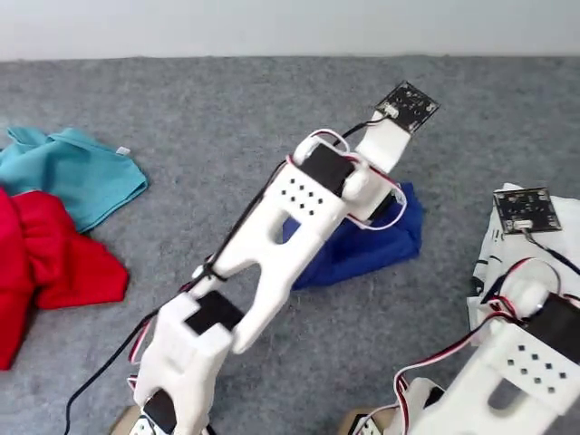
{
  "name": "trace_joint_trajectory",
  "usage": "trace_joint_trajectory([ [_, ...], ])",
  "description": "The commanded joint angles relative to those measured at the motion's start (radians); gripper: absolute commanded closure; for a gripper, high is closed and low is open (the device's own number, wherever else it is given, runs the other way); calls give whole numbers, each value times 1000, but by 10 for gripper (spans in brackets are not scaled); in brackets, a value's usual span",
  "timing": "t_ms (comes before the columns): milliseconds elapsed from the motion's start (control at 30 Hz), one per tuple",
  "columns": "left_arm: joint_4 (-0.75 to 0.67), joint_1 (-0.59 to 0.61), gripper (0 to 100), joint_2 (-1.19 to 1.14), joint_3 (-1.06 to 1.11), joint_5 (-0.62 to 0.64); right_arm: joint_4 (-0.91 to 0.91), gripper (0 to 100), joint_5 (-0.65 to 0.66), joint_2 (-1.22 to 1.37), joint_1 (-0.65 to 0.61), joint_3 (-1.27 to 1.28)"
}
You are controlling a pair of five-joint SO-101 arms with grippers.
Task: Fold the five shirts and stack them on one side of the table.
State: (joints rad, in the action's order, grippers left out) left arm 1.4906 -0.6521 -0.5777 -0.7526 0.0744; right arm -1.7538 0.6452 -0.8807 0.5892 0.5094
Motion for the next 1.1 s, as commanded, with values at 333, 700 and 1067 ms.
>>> trace_joint_trajectory([
  [333,40,-17,785,-265,-461,35,-24,980,8,-21,5,-2],
  [700,267,175,840,-252,-539,-20,-24,980,8,-21,5,-2],
  [1067,250,83,870,-173,-147,-97,-25,980,8,-21,10,-2],
])
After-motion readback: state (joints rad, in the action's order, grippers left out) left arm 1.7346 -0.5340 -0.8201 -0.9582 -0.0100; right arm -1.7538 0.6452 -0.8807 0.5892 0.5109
